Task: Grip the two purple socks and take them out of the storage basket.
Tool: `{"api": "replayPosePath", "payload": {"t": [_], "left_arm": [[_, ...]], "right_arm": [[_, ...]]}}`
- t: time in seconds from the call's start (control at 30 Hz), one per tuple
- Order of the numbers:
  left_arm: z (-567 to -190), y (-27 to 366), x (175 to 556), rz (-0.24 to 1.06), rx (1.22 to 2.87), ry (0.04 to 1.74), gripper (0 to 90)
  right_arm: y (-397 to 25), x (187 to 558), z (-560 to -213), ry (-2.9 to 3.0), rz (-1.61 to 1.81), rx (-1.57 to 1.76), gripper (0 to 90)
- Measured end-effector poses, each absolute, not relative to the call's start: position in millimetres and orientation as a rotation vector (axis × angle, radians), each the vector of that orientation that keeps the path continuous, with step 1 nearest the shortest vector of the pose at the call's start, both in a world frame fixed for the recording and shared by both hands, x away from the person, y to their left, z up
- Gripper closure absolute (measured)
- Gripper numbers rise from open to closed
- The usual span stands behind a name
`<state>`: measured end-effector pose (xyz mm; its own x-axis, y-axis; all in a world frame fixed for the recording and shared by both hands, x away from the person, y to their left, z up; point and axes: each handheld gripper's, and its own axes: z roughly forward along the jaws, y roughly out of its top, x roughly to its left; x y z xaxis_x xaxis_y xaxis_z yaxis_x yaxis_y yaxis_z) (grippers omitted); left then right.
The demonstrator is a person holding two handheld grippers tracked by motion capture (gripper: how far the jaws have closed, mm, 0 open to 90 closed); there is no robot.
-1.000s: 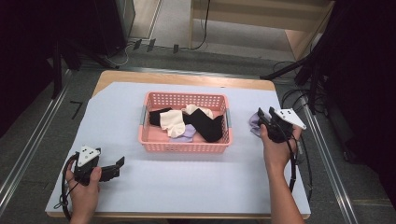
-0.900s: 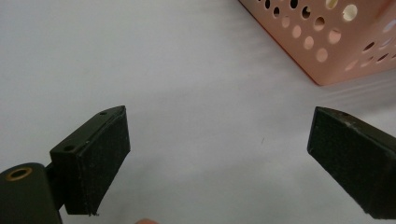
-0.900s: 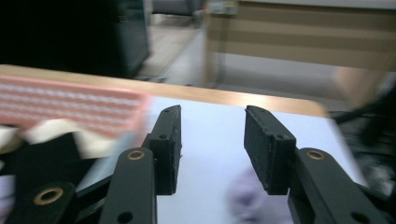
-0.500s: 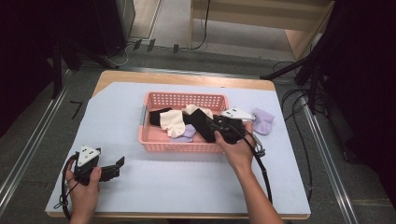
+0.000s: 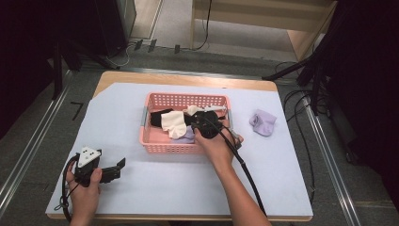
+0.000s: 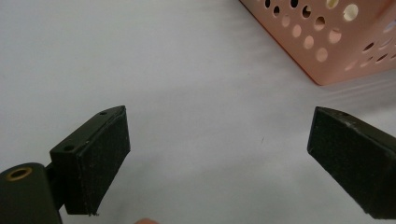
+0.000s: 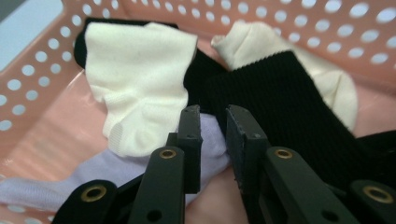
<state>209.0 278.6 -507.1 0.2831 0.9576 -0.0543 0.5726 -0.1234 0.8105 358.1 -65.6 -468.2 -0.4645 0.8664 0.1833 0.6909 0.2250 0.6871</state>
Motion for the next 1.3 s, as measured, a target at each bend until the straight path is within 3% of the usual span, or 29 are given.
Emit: {"api": "replayPosePath", "payload": {"t": [0.37, 0.73, 0.8, 0.83, 0.87, 0.9, 1.3], "left_arm": [[-507, 278, 210, 0.641, 1.796, 1.392, 6.7], [-507, 279, 210, 0.635, 1.798, 1.39, 6.7], [-507, 279, 210, 0.633, 1.8, 1.391, 6.7], [-507, 279, 210, 0.635, 1.798, 1.39, 6.7], [-507, 279, 210, 0.633, 1.8, 1.391, 6.7], [-507, 279, 210, 0.633, 1.8, 1.391, 6.6], [-507, 279, 210, 0.629, 1.8, 1.392, 6.7]], "right_arm": [[-48, 372, -466, 2.37, 0.955, 1.557, 65.2], [-29, 391, -477, 2.598, 0.462, 1.579, 53.2], [-26, 392, -477, 2.599, 0.434, 1.562, 57.9], [-27, 393, -477, 2.599, 0.451, 1.578, 72.2], [-27, 393, -477, 2.599, 0.451, 1.578, 72.2], [-28, 392, -476, 2.613, 0.485, 1.58, 80.5], [-48, 371, -441, 2.433, 0.984, 1.442, 81.3]]}}
